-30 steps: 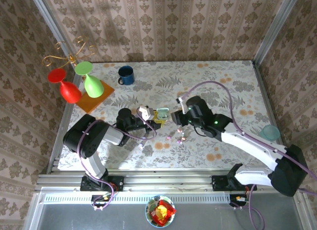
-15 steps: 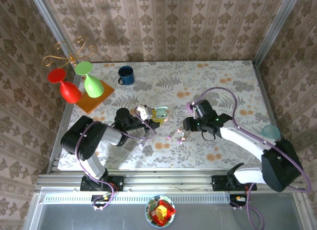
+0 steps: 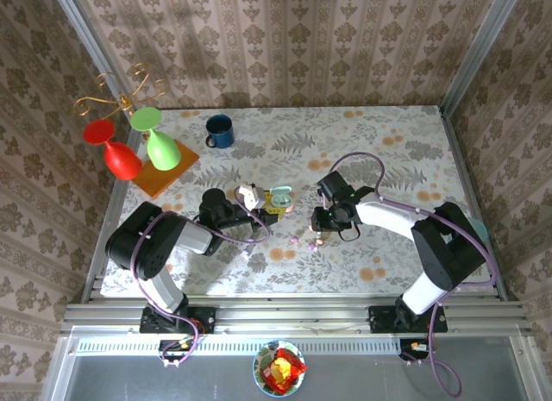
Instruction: Insert the wireless bluetooth earbuds into the charging case
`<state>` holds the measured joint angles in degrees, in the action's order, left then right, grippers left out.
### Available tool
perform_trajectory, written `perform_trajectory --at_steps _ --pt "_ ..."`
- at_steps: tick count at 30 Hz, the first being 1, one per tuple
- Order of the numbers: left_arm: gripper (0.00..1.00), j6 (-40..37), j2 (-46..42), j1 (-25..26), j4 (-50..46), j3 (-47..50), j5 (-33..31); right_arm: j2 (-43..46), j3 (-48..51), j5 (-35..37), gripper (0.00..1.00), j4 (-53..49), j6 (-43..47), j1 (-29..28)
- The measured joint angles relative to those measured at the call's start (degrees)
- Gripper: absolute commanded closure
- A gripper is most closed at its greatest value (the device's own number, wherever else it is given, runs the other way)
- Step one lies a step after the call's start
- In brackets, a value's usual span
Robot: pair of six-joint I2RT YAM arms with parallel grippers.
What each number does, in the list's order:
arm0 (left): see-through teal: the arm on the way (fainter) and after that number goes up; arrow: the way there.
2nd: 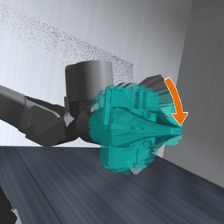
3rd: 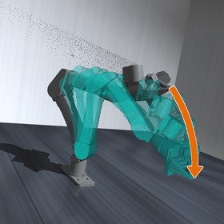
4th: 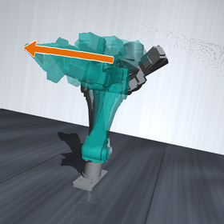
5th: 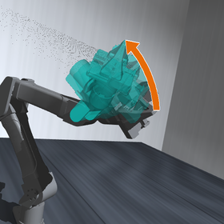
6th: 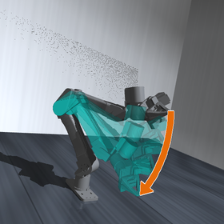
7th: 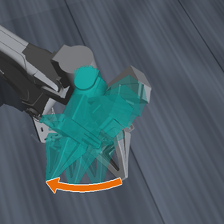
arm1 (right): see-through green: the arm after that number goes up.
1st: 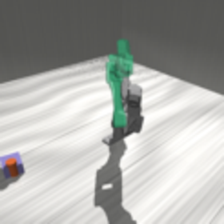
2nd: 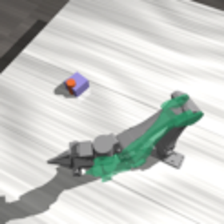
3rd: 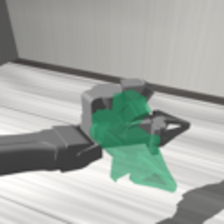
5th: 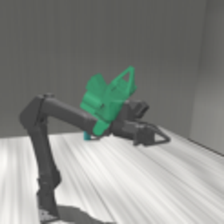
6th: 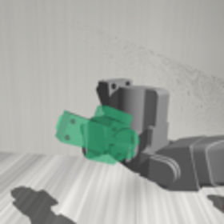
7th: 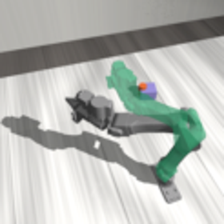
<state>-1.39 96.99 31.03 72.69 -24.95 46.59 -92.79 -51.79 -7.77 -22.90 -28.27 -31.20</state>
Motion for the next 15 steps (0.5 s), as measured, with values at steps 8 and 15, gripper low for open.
perform_trajectory --at_steps 8,15 --pt "0.79 0.0 0.0 0.0 0.02 0.17 0.15 -1.07 -0.02 1.29 0.75 -1.81 -0.04 -0.26" --pt "0.79 0.0 0.0 0.0 0.02 0.17 0.13 1.38 1.49 1.7 0.76 -2.69 -0.24 -0.26"
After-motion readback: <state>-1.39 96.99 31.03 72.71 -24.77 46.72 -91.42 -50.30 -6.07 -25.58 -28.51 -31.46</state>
